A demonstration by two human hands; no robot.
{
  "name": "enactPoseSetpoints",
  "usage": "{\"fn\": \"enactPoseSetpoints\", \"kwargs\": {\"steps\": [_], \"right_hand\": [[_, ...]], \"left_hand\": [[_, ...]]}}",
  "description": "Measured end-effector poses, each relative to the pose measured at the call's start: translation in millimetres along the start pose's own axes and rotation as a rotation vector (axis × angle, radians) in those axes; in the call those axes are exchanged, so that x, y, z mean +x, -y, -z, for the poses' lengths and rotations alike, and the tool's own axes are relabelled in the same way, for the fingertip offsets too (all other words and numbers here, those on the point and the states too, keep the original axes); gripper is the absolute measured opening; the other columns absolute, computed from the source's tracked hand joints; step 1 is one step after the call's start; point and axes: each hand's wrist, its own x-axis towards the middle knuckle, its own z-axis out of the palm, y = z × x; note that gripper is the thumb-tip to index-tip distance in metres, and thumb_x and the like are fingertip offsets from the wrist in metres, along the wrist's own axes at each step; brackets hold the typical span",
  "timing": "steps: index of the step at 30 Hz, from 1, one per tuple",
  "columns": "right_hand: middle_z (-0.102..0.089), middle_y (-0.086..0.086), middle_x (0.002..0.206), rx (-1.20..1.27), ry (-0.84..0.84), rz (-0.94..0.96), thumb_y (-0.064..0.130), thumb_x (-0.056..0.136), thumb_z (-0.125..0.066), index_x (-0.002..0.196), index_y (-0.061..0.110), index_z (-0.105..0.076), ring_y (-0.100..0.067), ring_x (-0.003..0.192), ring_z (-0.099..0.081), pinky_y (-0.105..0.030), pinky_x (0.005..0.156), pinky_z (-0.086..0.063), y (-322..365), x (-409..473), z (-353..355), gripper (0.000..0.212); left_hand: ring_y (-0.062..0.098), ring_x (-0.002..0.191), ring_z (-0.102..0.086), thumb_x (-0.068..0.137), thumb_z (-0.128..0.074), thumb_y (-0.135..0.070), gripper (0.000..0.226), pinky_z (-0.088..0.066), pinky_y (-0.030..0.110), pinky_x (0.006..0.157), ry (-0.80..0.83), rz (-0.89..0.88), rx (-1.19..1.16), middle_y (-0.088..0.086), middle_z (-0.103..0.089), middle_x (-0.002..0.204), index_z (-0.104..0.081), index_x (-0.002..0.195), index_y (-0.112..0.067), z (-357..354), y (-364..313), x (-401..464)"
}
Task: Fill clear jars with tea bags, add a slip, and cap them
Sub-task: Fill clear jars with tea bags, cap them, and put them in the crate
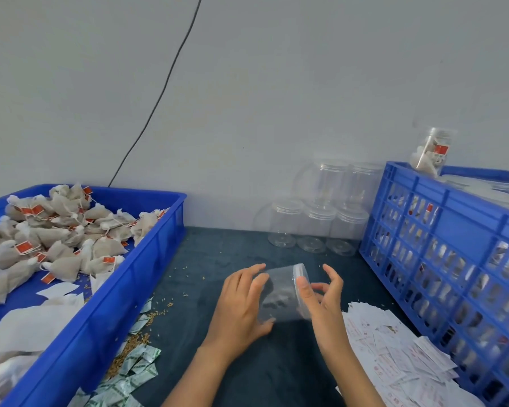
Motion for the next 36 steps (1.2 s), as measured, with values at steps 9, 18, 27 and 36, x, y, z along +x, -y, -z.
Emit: {"fn": "enactPoseSetpoints", "kwargs": {"steps": [9, 18, 27, 36], "right_hand": [[-0.054, 0.005, 0.125, 0.009, 0.178, 0.020, 0.033, 0.076, -0.079, 0.136, 0.046, -0.036, 0.003, 0.106, -0.058, -0.019, 0.082, -0.049, -5, 6, 21, 0.075], [-0.044, 0.003, 0.136, 0.055, 0.261, -0.065, 0.074, 0.068, -0.058, 0.139, 0.047, -0.022, -0.006, 0.121, -0.048, -0.043, 0.110, -0.037, 1, 7, 25, 0.084], [-0.053, 0.006, 0.123, -0.056, 0.297, 0.016, 0.021, 0.087, -0.067, 0.140, 0.044, -0.025, 0.009, 0.106, -0.056, -0.014, 0.081, -0.048, -5, 11, 34, 0.071], [-0.042, 0.004, 0.133, -0.027, 0.284, -0.068, 0.087, 0.049, -0.062, 0.139, 0.041, -0.020, -0.008, 0.124, -0.045, -0.038, 0.107, -0.039, -3, 12, 23, 0.109]], "left_hand": [[0.013, 0.125, -0.041, 0.063, -0.083, -0.032, 0.080, -0.040, 0.033, 0.105, 0.077, 0.129, -0.194, 0.001, -0.048, 0.133, -0.047, 0.134, -0.021, 3, 10, -5], [0.008, 0.126, -0.041, 0.066, -0.079, -0.039, 0.080, -0.038, 0.020, 0.104, 0.104, 0.110, -0.180, -0.007, -0.045, 0.135, -0.045, 0.137, -0.023, 7, 10, -6], [0.007, 0.128, -0.038, 0.066, -0.080, -0.037, 0.080, -0.034, 0.017, 0.107, 0.121, 0.095, -0.203, -0.009, -0.043, 0.137, -0.047, 0.137, -0.021, 8, 13, -7], [0.008, 0.130, -0.037, 0.067, -0.080, -0.036, 0.080, -0.033, 0.019, 0.108, 0.139, 0.085, -0.190, -0.009, -0.041, 0.137, -0.044, 0.138, -0.025, 6, 12, -7]]}}
